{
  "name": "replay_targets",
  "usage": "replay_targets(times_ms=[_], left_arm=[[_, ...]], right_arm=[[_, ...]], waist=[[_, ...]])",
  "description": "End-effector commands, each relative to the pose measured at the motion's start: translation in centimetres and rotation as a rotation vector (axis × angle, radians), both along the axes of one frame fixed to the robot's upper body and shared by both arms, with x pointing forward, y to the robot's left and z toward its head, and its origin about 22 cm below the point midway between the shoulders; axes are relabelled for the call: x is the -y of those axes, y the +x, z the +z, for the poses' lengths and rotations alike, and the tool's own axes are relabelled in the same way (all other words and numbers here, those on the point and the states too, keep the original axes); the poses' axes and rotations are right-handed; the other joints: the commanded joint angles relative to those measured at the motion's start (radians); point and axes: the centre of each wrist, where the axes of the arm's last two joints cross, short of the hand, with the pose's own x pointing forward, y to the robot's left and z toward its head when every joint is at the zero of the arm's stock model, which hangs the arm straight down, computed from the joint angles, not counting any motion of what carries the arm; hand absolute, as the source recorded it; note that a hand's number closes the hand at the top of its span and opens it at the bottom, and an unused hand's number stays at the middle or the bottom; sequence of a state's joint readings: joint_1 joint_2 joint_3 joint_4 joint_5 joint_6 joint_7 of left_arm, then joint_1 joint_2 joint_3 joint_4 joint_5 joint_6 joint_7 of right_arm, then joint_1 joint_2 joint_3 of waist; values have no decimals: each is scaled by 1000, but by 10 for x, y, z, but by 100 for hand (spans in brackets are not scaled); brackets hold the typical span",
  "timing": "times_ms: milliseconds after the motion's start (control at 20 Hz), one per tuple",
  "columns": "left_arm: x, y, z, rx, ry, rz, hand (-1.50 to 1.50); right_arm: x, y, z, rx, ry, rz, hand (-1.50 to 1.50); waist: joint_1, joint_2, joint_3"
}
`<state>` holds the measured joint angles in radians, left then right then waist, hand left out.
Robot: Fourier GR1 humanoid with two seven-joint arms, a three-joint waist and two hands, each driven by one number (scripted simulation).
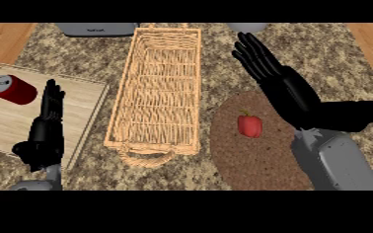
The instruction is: Pick the bell pepper from the placemat and place it in the basket
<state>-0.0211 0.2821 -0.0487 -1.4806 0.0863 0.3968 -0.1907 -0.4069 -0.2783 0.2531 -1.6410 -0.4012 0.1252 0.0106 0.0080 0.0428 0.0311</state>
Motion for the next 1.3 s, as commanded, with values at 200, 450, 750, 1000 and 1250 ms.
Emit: replay_targets(times_ms=[200,450,750,1000,1250], left_arm=[[0,14,42,-18,109,-338,0],[28,22,40,-72,60,-532,0],[22,20,49,-105,62,-531,0],[17,23,47,-99,41,-496,0],[9,29,49,-120,74,-462,0]], right_arm=[[79,0,-23,44,-269,-354,150],[-18,-35,-90,284,-332,-148,-150],[-68,-51,-109,317,-548,-515,-150],[-43,-40,-92,401,-786,-779,-150],[-29,-33,-58,383,-1151,-818,-150]], waist=[[-37,-47,-29],[-1,-38,-30],[-6,-52,-34],[-43,-62,-38],[-76,-69,-42]])
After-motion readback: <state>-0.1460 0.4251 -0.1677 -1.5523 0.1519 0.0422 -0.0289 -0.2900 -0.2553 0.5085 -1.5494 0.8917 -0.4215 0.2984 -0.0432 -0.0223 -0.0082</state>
